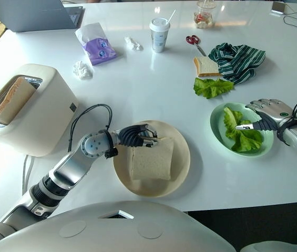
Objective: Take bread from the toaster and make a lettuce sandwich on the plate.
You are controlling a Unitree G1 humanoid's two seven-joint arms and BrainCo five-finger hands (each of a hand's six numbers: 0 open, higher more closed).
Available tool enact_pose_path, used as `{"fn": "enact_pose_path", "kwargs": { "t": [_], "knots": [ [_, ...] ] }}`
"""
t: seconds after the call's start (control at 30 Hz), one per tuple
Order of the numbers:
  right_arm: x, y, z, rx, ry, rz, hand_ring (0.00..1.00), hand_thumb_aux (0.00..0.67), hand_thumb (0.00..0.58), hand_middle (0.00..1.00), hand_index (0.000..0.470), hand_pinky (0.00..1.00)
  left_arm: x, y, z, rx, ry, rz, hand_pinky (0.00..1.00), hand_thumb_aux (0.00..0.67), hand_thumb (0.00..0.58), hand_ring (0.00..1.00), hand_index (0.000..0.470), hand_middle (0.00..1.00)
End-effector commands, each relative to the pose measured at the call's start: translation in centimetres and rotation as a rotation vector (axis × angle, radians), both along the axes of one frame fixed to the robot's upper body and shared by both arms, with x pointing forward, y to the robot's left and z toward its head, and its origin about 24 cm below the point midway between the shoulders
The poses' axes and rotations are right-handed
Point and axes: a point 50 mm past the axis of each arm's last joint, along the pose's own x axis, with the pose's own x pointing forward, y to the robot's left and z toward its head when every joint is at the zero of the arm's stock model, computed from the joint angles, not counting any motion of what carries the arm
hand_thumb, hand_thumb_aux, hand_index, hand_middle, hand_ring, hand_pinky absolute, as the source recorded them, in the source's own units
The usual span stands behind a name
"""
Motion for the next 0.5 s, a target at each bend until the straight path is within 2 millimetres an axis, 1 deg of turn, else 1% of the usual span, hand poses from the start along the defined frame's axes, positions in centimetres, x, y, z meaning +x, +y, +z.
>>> {"fn": "enact_pose_path", "kwargs": {
  "t": [0.03, 0.1, 0.13, 0.17, 0.2, 0.23, 0.27, 0.3, 0.33, 0.37, 0.4, 0.43, 0.47, 0.5],
  "knots": [
    [-0.8, -0.1, -0.2, 0.023, 0.068, -0.027, 0.0, 0.0, 0.0, 0.0, 0.0, 0.0, -0.7, 0.2, -0.7, 0.054, 0.007, -0.034, 1.0, 0.67, 0.58, 1.0, 0.47, 1.0],
    [-1.0, 0.2, -0.5, 0.044, 0.094, -0.023, 0.0, 0.0, 0.0, 0.0, 0.0, 0.0, -0.9, 0.4, -1.2, 0.094, -0.003, -0.039, 1.0, 0.667, 0.58, 1.0, 0.468, 1.0],
    [-1.0, 0.4, -0.5, 0.053, 0.103, -0.02, 0.0, 0.0, 0.0, 0.0, 0.0, 0.0, -0.9, 0.5, -1.3, 0.107, -0.008, -0.041, 0.28, 0.52, 0.551, 0.28, 0.365, 0.28],
    [-1.1, 0.5, -0.5, 0.055, 0.109, -0.016, 0.0, 0.0, 0.0, 0.0, 0.0, 0.0, -1.0, 0.5, -1.5, 0.125, -0.026, -0.045, 0.0, 0.415, 0.496, 0.0, 0.291, 0.0],
    [-1.1, 0.6, -0.5, 0.057, 0.113, -0.012, 0.0, 0.0, 0.0, 0.0, 0.0, 0.0, -1.0, 0.6, -1.5, 0.143, -0.046, -0.049, 0.0, 0.229, 0.328, 0.0, 0.16, 0.0],
    [-1.0, 0.7, -0.4, 0.06, 0.116, -0.008, 0.0, 0.055, 0.092, 0.0, 0.039, 0.0, -1.0, 0.6, -1.6, 0.163, -0.068, -0.053, 0.0, 0.0, 0.0, 0.0, 0.0, 0.0],
    [-1.0, 0.9, -0.5, 0.062, 0.119, -0.004, 0.0, 0.108, 0.172, 0.0, 0.076, 0.0, -1.0, 0.6, -1.6, 0.177, -0.086, -0.048, 0.0, 0.0, 0.0, 0.0, 0.0, 0.0],
    [-1.0, 1.0, -0.6, 0.065, 0.126, -0.001, 0.0, 0.152, 0.234, 0.0, 0.107, 0.0, -0.8, 0.6, -1.5, 0.186, -0.106, -0.038, 0.0, 0.0, 0.0, 0.0, 0.0, 0.0],
    [-1.0, 1.1, -0.7, 0.067, 0.133, 0.002, 0.0, 0.168, 0.255, 0.0, 0.118, 0.0, -0.6, 0.6, -1.5, 0.197, -0.129, -0.031, 0.0, 0.0, 0.0, 0.0, 0.0, 0.0],
    [-1.0, 1.2, -0.8, 0.069, 0.138, 0.004, 0.0, 0.171, 0.258, 0.0, 0.12, 0.0, -0.5, 0.6, -1.4, 0.206, -0.142, -0.024, 0.0, 0.0, 0.0, 0.0, 0.0, 0.0],
    [-1.0, 1.3, -0.9, 0.073, 0.144, 0.005, 0.0, 0.26, 0.363, 0.0, 0.182, 0.0, -0.2, 0.7, -1.3, 0.22, -0.177, -0.017, 0.0, 0.0, 0.0, 0.0, 0.0, 0.0],
    [-1.0, 1.4, -1.0, 0.075, 0.149, 0.008, 0.0, 0.281, 0.385, 0.0, 0.197, 0.0, 0.0, 0.7, -1.1, 0.23, -0.206, -0.01, 0.0, 0.0, 0.0, 0.0, 0.0, 0.0],
    [-1.0, 1.5, -1.1, 0.075, 0.155, 0.012, 0.0, 0.342, 0.441, 0.0, 0.24, 0.0, 0.2, 0.8, -0.9, 0.24, -0.239, -0.002, 0.0, 0.0, 0.0, 0.0, 0.0, 0.0],
    [-1.0, 1.5, -1.2, 0.075, 0.16, 0.014, 0.0, 0.342, 0.441, 0.0, 0.24, 0.0, 0.3, 0.8, -0.7, 0.251, -0.271, 0.002, 0.0, 0.0, 0.0, 0.0, 0.0, 0.0]
  ]
}}
